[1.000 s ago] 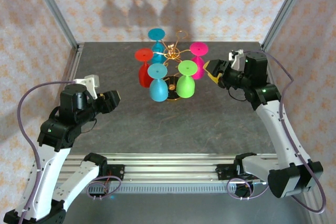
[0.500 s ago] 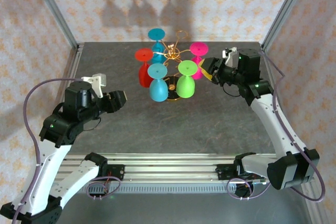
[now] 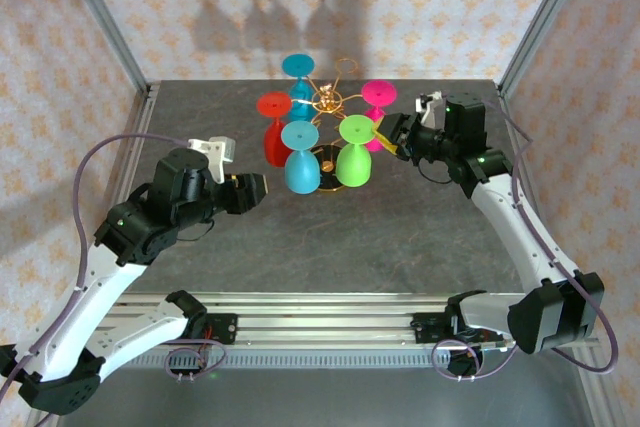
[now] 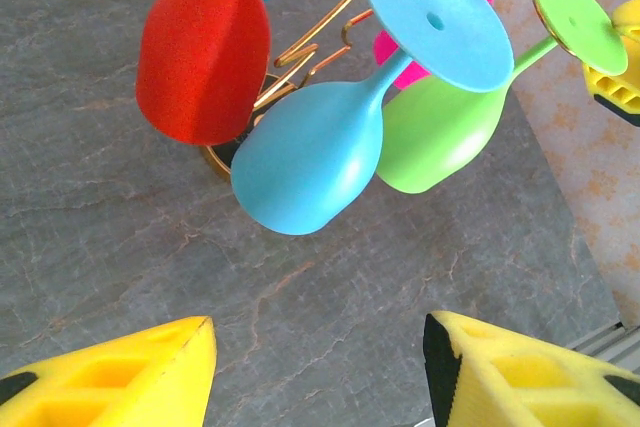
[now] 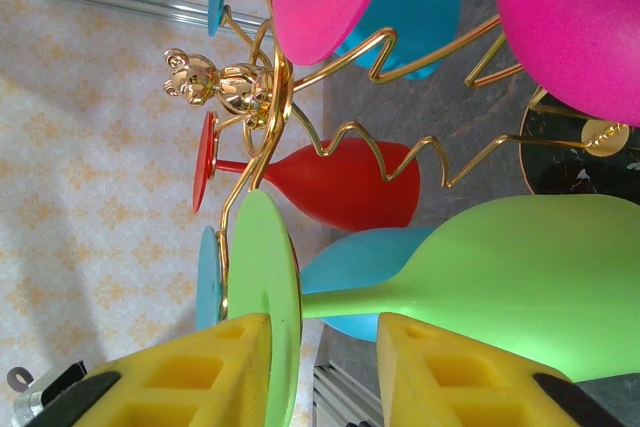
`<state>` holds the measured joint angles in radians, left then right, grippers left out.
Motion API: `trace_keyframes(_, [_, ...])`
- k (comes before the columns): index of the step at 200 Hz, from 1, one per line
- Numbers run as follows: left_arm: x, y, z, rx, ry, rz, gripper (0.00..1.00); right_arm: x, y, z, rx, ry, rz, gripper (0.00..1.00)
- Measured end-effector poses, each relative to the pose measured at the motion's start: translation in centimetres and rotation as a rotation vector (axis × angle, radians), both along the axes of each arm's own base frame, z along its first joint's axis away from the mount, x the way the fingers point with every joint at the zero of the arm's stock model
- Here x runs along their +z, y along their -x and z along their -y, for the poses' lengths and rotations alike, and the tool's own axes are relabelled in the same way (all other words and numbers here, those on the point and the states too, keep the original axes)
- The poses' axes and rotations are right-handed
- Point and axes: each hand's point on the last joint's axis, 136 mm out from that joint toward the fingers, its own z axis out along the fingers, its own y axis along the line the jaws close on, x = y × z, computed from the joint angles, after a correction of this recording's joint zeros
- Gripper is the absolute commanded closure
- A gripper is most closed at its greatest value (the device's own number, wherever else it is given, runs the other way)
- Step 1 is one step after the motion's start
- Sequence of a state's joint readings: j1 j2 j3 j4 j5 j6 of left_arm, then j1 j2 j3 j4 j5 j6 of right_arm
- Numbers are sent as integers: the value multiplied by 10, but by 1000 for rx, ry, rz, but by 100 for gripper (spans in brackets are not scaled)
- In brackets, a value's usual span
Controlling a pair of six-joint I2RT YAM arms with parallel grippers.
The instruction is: Take the wine glass off the wine glass rack
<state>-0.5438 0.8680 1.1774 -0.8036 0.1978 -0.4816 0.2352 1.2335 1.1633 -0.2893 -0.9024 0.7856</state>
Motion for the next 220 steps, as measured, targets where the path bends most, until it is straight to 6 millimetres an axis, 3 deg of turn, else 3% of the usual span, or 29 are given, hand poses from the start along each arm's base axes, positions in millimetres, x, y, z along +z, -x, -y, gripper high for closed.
trace_keyframes(220, [10,1,-10,38,-12,57,43,12,-13,-10,18,-4,18,70])
